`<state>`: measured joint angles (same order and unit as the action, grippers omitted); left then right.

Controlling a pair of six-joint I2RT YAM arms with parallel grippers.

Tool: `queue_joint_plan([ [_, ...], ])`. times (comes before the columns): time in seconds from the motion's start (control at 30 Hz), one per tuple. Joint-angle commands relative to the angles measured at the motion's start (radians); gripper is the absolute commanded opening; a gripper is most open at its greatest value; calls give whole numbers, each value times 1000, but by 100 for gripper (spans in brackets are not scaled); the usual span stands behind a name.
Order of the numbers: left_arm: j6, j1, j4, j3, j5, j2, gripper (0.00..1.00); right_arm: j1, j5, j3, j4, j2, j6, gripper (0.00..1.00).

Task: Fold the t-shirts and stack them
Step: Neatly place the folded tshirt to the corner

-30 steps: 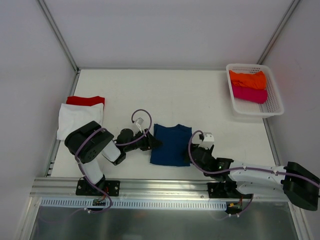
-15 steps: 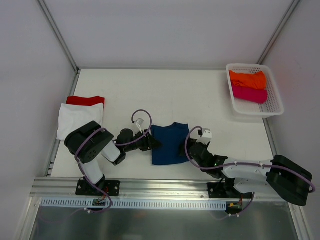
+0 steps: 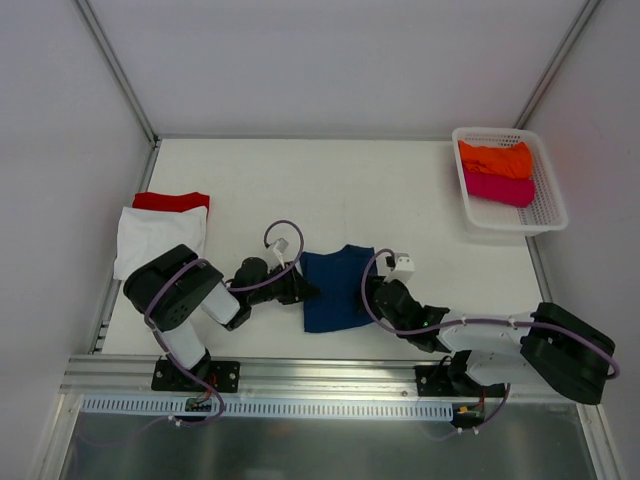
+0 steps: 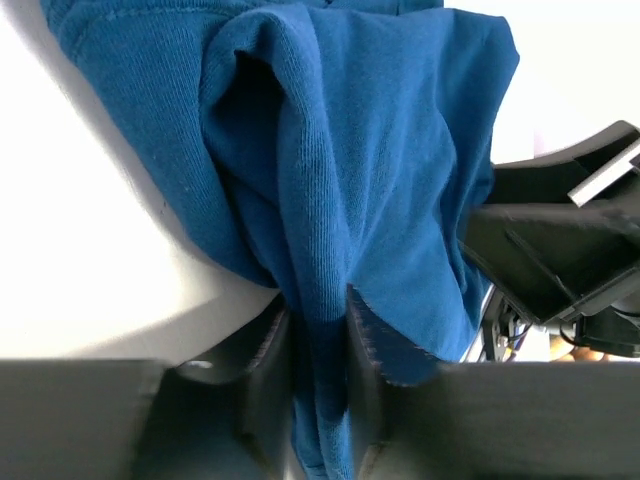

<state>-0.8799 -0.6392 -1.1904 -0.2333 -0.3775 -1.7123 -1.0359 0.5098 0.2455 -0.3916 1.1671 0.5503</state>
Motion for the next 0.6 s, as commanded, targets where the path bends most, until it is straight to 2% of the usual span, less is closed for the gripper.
queue_joint_plan([
  [0.0,32,9,12,-21,-24,14,20,10,-59,66,-25,101,-24,50],
  [0.1,45,9,28,-23,-23,14,12,10,-99,87,-96,205,-20,28],
  [0.13,48,10,35,-26,-21,16,5,10,-108,95,-107,232,-21,13],
  [0.2,61,10,69,-31,-14,31,0,10,-137,120,-137,276,-23,1],
  [0.3,81,10,141,-38,17,74,0,10,-191,175,-167,353,-45,0],
  [0.37,110,9,343,-83,49,163,0,7,-226,216,-165,384,-59,0],
  [0.4,151,9,432,-104,101,204,0,7,-235,241,-146,390,-69,0],
  [0.43,174,9,618,-148,135,291,0,4,-243,300,-129,393,-91,0],
  [0.5,237,9,803,-220,221,427,0,-7,-249,363,-64,401,-119,0],
  [0.57,283,10,1016,-267,330,499,0,-15,-272,457,-15,417,-157,0],
])
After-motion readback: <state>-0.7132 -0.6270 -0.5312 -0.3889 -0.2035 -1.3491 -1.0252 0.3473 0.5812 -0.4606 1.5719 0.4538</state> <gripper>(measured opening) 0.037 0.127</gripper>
